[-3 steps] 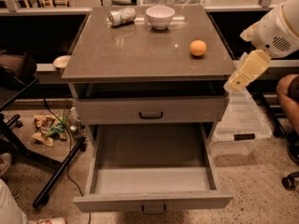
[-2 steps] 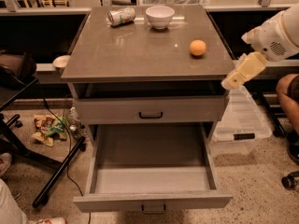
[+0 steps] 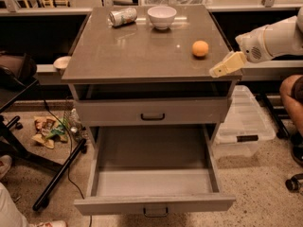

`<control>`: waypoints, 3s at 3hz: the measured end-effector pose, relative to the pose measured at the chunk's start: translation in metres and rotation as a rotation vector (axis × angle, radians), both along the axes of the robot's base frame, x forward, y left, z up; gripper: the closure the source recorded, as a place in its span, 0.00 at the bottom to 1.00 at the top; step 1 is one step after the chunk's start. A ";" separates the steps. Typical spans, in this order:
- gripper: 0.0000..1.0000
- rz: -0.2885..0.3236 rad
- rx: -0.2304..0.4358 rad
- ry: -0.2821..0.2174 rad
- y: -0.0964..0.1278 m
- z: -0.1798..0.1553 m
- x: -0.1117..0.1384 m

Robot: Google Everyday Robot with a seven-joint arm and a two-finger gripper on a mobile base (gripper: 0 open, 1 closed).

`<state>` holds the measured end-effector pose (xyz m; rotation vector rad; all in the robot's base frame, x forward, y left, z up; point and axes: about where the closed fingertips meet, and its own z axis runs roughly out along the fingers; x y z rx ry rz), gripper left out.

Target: Place orange into middle drawer

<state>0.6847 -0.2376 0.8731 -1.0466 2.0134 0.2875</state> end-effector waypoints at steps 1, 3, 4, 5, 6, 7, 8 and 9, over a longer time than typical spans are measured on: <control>0.00 0.000 0.000 0.000 0.000 0.000 0.000; 0.00 -0.067 0.107 -0.042 0.012 -0.001 0.039; 0.00 -0.095 0.119 -0.062 0.025 -0.004 0.057; 0.00 -0.125 0.105 -0.068 0.037 -0.014 0.072; 0.00 -0.151 0.118 -0.079 0.041 -0.020 0.087; 0.00 -0.165 0.138 -0.082 0.043 -0.026 0.099; 0.12 -0.172 0.157 -0.073 0.044 -0.032 0.107; 0.33 -0.175 0.167 -0.052 0.045 -0.038 0.110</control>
Offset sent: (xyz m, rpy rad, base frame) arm 0.0395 0.0047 0.0024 0.1265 -0.0587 -0.1063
